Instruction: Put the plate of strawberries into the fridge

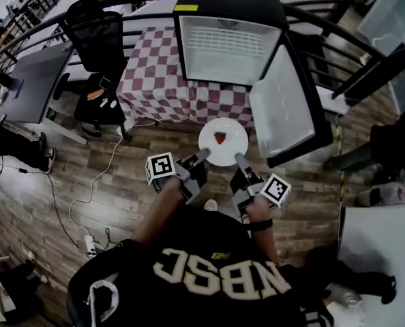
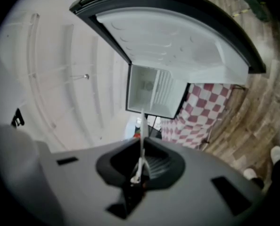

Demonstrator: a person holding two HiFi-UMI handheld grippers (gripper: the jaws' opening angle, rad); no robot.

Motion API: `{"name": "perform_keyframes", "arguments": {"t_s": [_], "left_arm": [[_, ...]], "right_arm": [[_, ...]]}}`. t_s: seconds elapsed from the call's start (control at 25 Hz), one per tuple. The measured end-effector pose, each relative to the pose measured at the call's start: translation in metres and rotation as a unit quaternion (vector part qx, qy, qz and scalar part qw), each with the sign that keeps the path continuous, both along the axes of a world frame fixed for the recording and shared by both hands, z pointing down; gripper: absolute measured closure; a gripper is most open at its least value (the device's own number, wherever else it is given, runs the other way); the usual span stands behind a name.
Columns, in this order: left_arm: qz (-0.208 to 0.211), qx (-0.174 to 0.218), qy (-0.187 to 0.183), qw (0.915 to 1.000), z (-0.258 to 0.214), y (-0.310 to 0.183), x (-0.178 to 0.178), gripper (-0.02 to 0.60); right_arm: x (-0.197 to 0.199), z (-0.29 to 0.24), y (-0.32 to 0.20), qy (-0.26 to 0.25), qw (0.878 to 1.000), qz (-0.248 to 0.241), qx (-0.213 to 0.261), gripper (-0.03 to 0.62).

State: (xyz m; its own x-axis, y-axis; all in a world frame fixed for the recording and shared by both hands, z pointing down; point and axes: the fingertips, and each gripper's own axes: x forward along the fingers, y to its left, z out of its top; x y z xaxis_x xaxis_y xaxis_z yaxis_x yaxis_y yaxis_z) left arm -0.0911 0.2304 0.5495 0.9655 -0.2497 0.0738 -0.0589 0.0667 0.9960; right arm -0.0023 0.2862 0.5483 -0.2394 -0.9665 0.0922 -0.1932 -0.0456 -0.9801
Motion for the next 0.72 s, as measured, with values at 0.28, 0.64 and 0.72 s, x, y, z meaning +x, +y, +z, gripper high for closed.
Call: {"name": "perform_keyframes", "arguments": {"t_s": [0.28, 0.64, 0.72], "left_arm": [[-0.026, -0.002, -0.014, 0.9996, 0.007, 0.01, 0.001, 0.557], [-0.043, -0.013, -0.025, 0.9987, 0.023, -0.013, -0.006, 0.558], [-0.038, -0.021, -0.023, 0.9988, 0.028, -0.027, 0.0, 0.557]], "right_arm": [[0.004, 0.007, 0.003, -0.018, 1.0, -0.013, 0.016, 0.556], [-0.003, 0.023, -0.02, -0.003, 1.0, -0.011, 0.008, 0.556], [0.003, 0.028, -0.034, -0.004, 1.0, -0.004, 0.0, 0.556]]}}
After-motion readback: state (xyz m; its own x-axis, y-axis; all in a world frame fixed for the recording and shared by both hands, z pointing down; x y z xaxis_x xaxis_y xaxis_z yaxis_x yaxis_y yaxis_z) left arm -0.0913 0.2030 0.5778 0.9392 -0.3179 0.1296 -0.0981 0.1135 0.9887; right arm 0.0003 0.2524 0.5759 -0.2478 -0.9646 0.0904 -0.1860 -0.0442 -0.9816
